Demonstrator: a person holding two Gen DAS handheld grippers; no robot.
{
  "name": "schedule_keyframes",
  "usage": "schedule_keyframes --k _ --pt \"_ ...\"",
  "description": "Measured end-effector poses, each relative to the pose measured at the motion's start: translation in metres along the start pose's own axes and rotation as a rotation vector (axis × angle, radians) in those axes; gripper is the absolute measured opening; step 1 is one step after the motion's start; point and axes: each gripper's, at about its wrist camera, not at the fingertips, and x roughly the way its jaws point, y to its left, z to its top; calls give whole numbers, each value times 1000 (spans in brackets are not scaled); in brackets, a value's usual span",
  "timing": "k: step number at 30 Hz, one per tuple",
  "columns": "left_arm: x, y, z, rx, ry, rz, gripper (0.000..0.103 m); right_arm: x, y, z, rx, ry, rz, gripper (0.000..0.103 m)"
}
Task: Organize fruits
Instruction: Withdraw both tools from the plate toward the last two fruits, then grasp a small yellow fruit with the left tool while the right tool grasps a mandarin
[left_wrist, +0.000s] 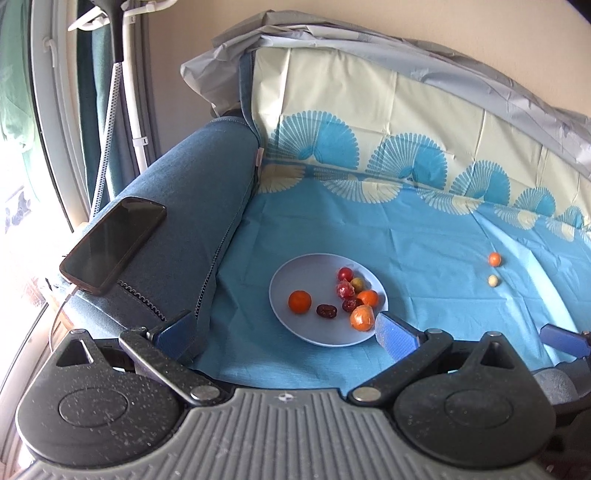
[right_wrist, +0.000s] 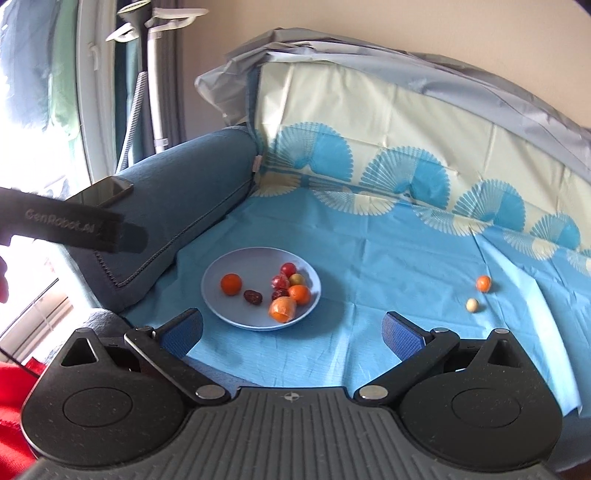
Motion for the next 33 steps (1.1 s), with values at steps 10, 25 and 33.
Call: schedule_keyframes --k 10,25,33 --pt "48 -73 20 146 33 -39 103 9 -87 -12 249 -57 -329 102" --pt "226 -340 40 389 37 -306 103 61 -293 -69 726 2 -685 102" --pt "344 -419 19 463 173 -347 103 126 -378 -71 790 24 -702 102"
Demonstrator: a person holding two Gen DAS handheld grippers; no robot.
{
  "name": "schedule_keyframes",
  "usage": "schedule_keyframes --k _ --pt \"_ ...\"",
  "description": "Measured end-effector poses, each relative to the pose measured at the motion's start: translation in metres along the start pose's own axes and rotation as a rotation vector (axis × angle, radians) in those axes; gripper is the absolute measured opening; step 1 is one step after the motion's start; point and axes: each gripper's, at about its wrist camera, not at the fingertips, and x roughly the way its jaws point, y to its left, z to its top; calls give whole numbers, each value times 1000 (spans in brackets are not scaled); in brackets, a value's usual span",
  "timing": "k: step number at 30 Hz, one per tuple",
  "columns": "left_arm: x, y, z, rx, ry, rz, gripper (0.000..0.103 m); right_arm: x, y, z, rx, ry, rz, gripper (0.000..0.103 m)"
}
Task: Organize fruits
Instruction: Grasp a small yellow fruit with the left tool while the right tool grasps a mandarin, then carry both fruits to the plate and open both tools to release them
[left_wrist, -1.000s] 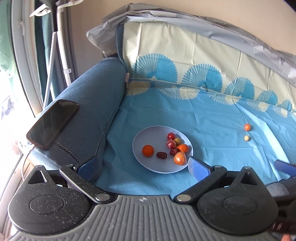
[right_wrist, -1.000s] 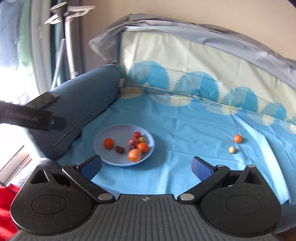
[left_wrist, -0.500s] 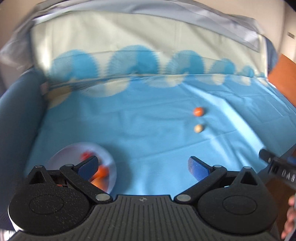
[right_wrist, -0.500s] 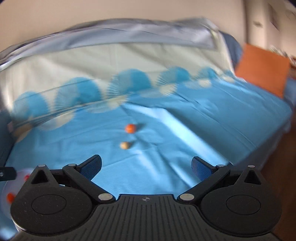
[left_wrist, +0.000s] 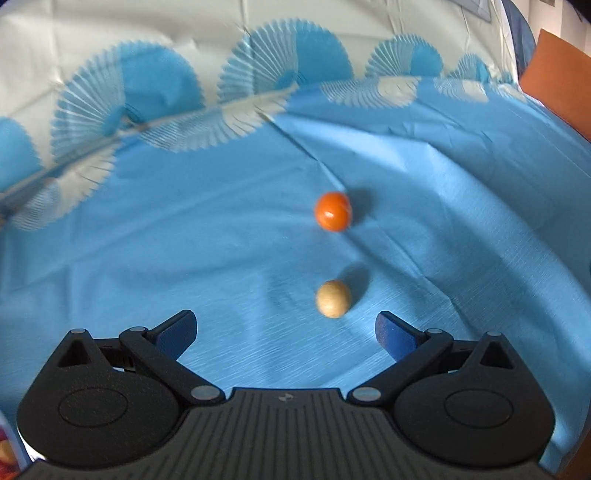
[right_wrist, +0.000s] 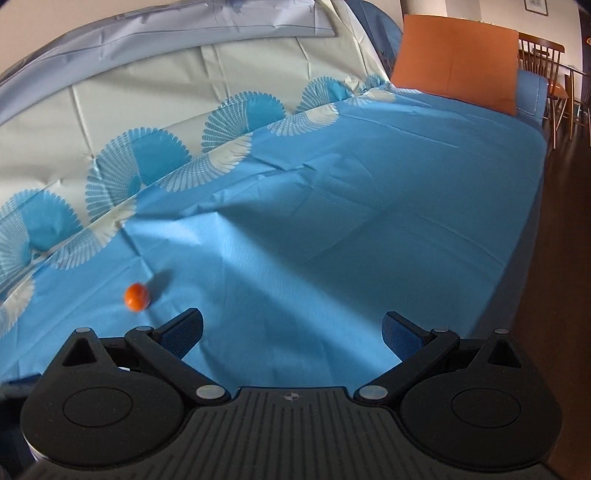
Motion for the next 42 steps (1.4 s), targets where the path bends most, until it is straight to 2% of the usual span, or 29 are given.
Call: schedule_keyframes --k 1,3,5,6,8,10,14,16,19,21,23,25,26,27,28,29,31,36,42 --pt "11 -2 1 7 18 -31 103 12 3 4 -9 0 0 102" --pt "27 -4 3 14 15 -26 100 33 9 10 -28 -4 5 102" --pt "35 4 3 17 -4 -42 74 50 16 12 -62 -4 23 102" --pt "36 10 2 5 -9 -61 72 58 21 13 -82 -8 29 102" --pt "30 24 1 -5 -37 -71 50 75 32 11 -137 1 51 102" --pt "26 35 0 19 -48 -91 42 92 46 9 -190 13 90 102" --pt "23 56 2 48 -59 -49 40 124 88 1 -363 34 248 102" --pt "26 70 -1 31 -59 -66 41 141 112 -4 -455 71 336 102" --pt "25 76 -3 40 -59 -71 41 161 139 -12 -539 91 375 102" --pt "24 74 -3 47 -56 -66 41 166 153 -18 -595 40 358 102" --pt "26 74 0 45 -44 -76 41 171 157 -16 -579 33 375 102" --pt "29 76 3 35 -32 -91 41 173 158 -13 -558 21 360 93" --pt "29 78 5 28 -29 -94 38 172 156 -13 -561 9 353 78" --pt "29 79 6 23 -30 -92 31 171 155 -13 -567 6 362 54" --pt "29 80 7 23 -30 -92 26 170 154 -10 -572 12 372 40" --pt "28 81 9 15 -23 -98 26 170 152 -7 -567 23 355 35" --pt "21 85 10 -10 -35 -88 26 167 141 1 -508 54 365 35" --pt "-35 93 11 -56 -109 -70 26 123 123 5 -494 11 348 35" --pt "-144 105 -16 -111 -151 -11 26 17 111 0 -447 -66 461 35"
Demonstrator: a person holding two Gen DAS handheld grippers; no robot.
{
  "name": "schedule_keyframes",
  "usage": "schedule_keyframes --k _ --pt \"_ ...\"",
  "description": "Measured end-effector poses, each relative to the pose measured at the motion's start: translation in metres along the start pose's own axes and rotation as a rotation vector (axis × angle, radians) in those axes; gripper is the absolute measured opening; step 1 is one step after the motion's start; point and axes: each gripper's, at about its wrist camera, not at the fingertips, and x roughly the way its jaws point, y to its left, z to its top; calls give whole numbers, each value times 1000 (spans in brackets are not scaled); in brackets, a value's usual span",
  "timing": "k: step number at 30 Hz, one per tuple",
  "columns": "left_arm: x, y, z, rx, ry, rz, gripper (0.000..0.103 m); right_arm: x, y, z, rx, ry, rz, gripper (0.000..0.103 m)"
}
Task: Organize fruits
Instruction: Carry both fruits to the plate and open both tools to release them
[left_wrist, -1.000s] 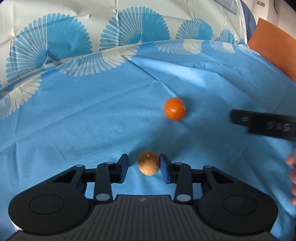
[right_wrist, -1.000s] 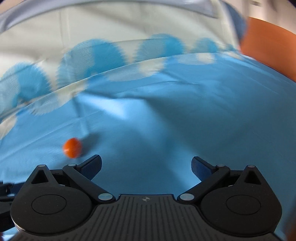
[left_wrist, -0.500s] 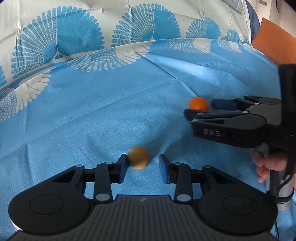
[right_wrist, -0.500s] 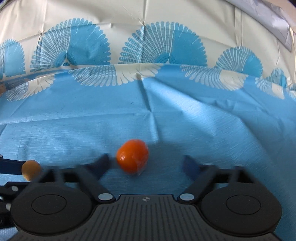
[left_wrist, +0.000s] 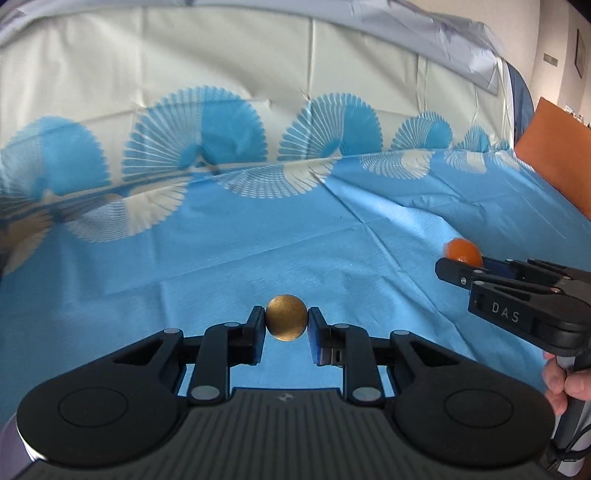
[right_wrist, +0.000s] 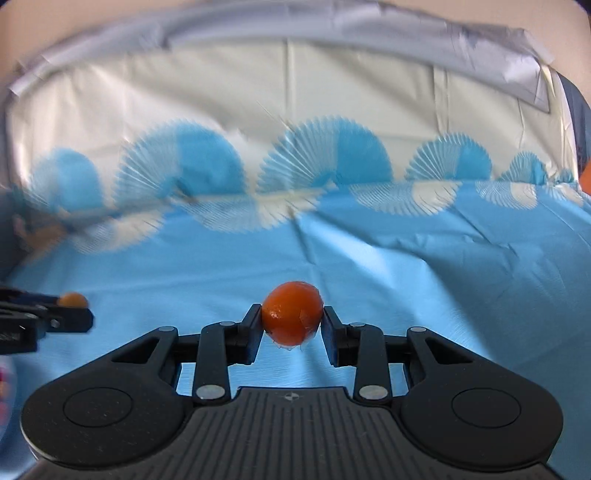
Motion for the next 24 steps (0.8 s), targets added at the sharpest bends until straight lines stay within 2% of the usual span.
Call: schedule_keyframes --k 7,12,19,24 --pt "-133 31 -42 -59 -15 78 26 -110 74 -2 -29 -45 184 35" --pt "-203 54 -82 -130 4 124 26 -175 123 -17 -98 -21 290 35" --pt "-273 85 -126 -203 -13 187 26 -246 179 -52 -201 40 355 35" --pt "-303 100 -148 -237 -42 206 26 -278 214 -76 -262 80 388 35"
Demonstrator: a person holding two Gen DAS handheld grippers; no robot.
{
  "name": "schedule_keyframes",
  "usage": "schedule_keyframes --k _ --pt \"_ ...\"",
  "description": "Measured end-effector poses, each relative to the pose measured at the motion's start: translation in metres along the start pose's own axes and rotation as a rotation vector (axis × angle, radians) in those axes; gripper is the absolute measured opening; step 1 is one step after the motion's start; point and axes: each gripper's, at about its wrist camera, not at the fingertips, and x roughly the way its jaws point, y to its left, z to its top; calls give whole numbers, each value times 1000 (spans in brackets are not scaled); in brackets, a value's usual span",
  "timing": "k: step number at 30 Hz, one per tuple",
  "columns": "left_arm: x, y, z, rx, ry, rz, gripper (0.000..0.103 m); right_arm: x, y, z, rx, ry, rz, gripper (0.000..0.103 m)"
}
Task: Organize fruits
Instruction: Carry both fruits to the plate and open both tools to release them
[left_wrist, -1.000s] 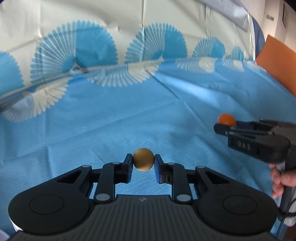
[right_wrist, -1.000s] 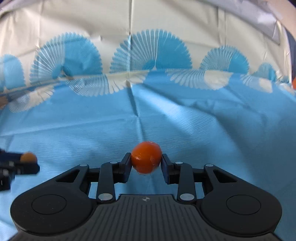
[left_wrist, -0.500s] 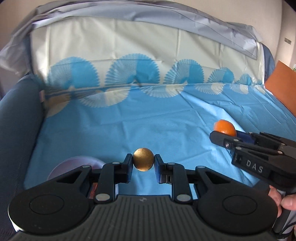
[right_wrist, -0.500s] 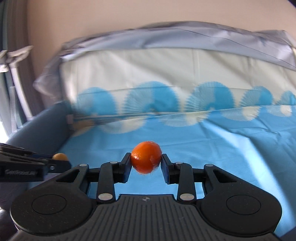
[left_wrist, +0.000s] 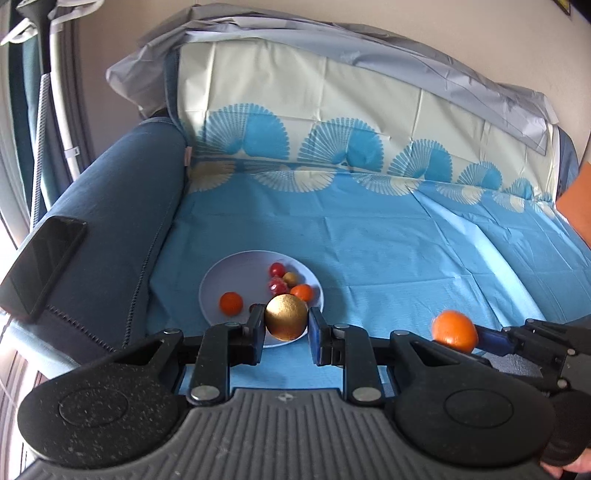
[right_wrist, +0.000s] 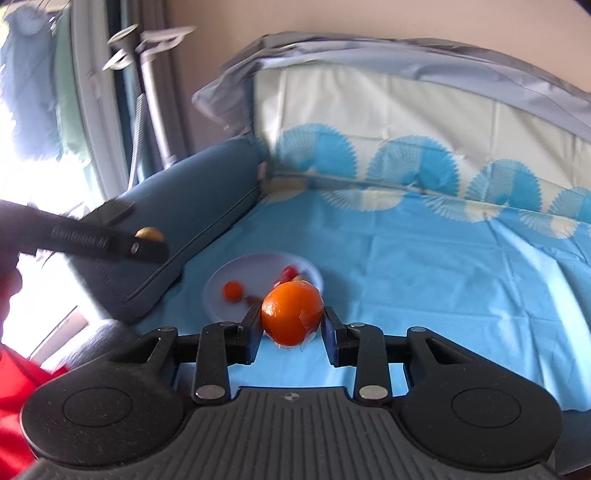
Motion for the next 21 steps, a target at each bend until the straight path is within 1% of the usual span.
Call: schedule_keyframes --k 4,8,11,17,21 --pt "-10 13 -3 -24 -16 -9 26 -4 24 -2 -59 3 -13 35" --pt "-15 21 -3 -30 -34 2 26 -5 29 4 -67 -12 -20 35" --pt "-16 28 -5 -48 -37 6 26 -2 29 5 -82 11 -13 35" --pt "-3 38 3 -57 -2 35 26 14 30 11 -95 33 4 35" --pt "12 42 14 -51 7 36 26 33 31 22 -97 19 8 35"
